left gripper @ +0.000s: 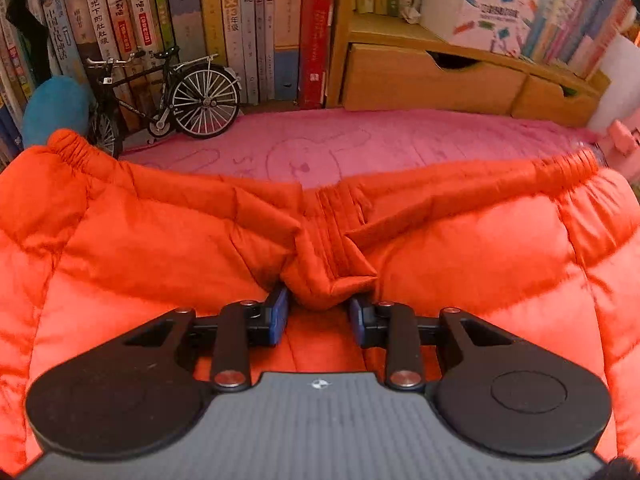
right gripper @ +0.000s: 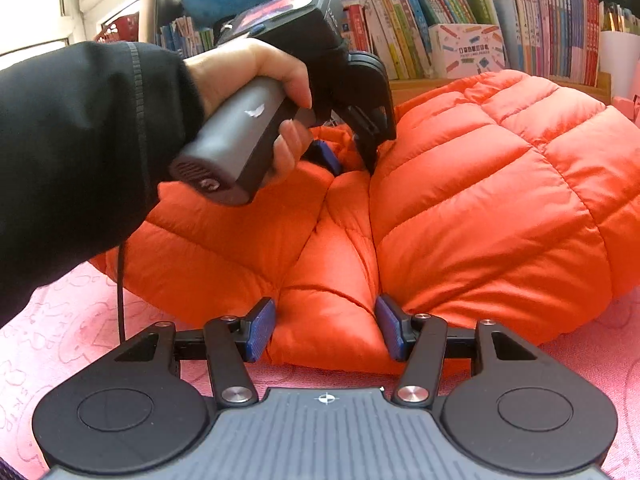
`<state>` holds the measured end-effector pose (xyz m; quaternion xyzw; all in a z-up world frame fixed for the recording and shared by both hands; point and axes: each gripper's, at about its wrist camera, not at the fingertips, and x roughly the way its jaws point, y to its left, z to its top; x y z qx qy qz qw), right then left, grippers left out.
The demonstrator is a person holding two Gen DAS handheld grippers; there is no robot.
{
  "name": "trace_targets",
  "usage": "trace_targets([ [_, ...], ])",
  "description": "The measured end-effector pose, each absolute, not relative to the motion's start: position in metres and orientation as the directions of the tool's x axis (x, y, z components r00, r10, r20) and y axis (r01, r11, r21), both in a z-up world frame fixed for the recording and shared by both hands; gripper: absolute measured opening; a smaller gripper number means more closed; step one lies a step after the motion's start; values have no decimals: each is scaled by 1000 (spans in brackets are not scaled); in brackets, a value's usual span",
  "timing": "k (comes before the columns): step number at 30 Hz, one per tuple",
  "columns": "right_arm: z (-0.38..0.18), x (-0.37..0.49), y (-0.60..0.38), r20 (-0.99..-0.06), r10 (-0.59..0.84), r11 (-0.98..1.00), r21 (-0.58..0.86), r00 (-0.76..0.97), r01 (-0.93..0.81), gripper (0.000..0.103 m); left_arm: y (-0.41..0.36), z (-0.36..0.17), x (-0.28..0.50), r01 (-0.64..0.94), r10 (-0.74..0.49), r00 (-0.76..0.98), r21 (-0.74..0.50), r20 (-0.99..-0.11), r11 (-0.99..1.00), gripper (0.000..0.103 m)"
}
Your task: Fold clothes
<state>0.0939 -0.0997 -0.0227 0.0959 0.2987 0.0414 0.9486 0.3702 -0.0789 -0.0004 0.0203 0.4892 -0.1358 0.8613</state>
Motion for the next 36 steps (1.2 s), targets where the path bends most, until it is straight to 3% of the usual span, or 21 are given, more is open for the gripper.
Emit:
trace_targets([
  [6, -23, 93, -102, -558, 139, 977, 212, 818, -22, 55, -80, -2, 373, 244, -218, 483, -108, -848, 964, 32],
  [11, -20, 78, -102, -561, 125, 984, 174, 818, -32, 52, -62, 17, 370, 247, -291, 426, -199, -857, 948, 37],
  [16, 17, 73, -124, -440, 89, 967, 253, 894, 29, 48, -60, 22, 353, 342, -322, 407, -184, -855, 921, 41],
  [19, 31, 106, -123, -420, 58, 978, 204, 906, 32, 47, -58, 18, 353, 344, -334, 394, -199, -856, 918, 41],
  [25, 5, 147, -119, -543, 109, 966, 254, 833, 39, 42, -52, 13, 355, 359, -353, 383, -215, -854, 908, 42],
  [28, -9, 135, -102, -544, 57, 986, 162, 837, 38, 43, -53, 9, 349, 380, -345, 397, -190, -851, 905, 42],
  [36, -20, 103, -95, -584, 38, 994, 103, 811, 28, 43, -59, 5, 345, 377, -312, 454, -138, -835, 916, 43],
])
